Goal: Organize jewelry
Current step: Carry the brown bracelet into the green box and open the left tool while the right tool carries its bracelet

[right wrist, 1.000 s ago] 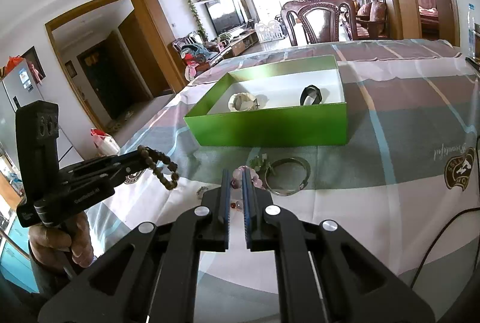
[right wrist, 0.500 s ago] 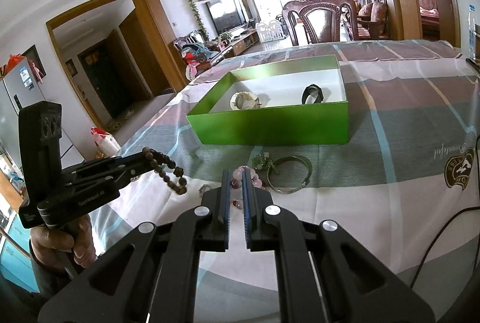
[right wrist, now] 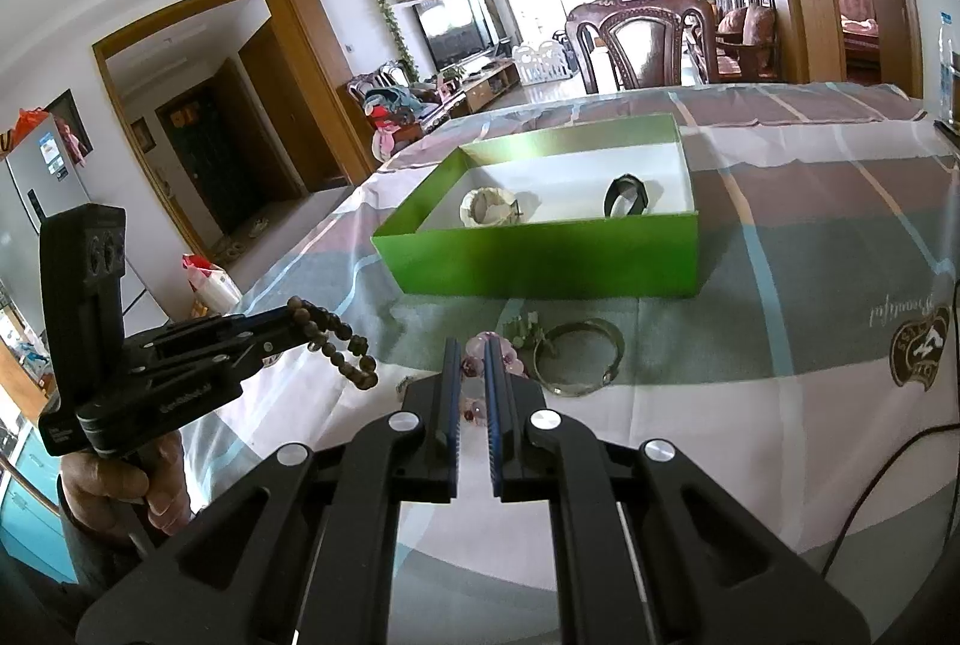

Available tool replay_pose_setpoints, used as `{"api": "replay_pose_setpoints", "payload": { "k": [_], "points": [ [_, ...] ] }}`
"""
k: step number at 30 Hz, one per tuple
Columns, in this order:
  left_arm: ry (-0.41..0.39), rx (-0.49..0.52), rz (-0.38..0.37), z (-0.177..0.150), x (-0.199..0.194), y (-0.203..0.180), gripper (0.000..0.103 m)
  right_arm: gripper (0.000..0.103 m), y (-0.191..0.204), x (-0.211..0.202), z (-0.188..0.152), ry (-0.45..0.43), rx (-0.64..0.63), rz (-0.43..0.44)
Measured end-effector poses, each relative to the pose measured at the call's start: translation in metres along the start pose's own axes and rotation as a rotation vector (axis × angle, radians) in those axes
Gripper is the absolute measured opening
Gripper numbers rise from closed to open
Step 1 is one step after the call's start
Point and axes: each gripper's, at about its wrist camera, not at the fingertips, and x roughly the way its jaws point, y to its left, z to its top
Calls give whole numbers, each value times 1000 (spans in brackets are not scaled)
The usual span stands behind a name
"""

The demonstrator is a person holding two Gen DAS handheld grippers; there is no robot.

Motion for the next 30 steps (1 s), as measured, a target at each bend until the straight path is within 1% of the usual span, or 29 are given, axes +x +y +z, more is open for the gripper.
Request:
{"api": "replay_pose_setpoints", "payload": {
  "k": [3,6,8,12,15,17,20,23,24,25,26,27,28,29,30],
  "points": [
    [-16,7,-1,13,-4,2,11,8,0,-2,11,-16,-6,-2],
    [-46,30,3,36,-7,2,11,8,2,-1,34,-35,-33,-10],
    [-66,37,7,57,-8,5,11,8,1,2,51,-47,-52,-26],
    [-88,52,48,100,0,15,11,8,-10,14,87,-84,-60,-56],
    [-67,45,86,126,21,28,11,8,-28,36,108,-74,-34,-76],
    [-29,29,101,136,45,38,11,8,-46,57,115,-53,-1,-97],
    [33,1,125,137,80,54,11,8,-70,82,117,-24,53,-107],
    [82,-18,125,128,105,64,12,8,-84,99,112,9,79,-105],
    [97,-23,134,124,111,65,15,8,-88,106,109,29,80,-122],
    [116,-30,144,119,117,69,38,9,-89,106,108,28,83,-136],
    [124,-35,155,116,119,71,56,26,-89,103,105,16,88,-156],
    [112,-39,172,114,116,71,84,40,-88,98,105,4,90,-167],
    [59,-38,202,110,105,70,87,64,-84,86,103,-34,94,-180],
    [31,-33,214,108,95,69,87,69,-78,74,100,-78,94,-185],
    [18,-29,220,106,86,68,87,69,-70,55,97,-131,78,-178]
  ]
}}
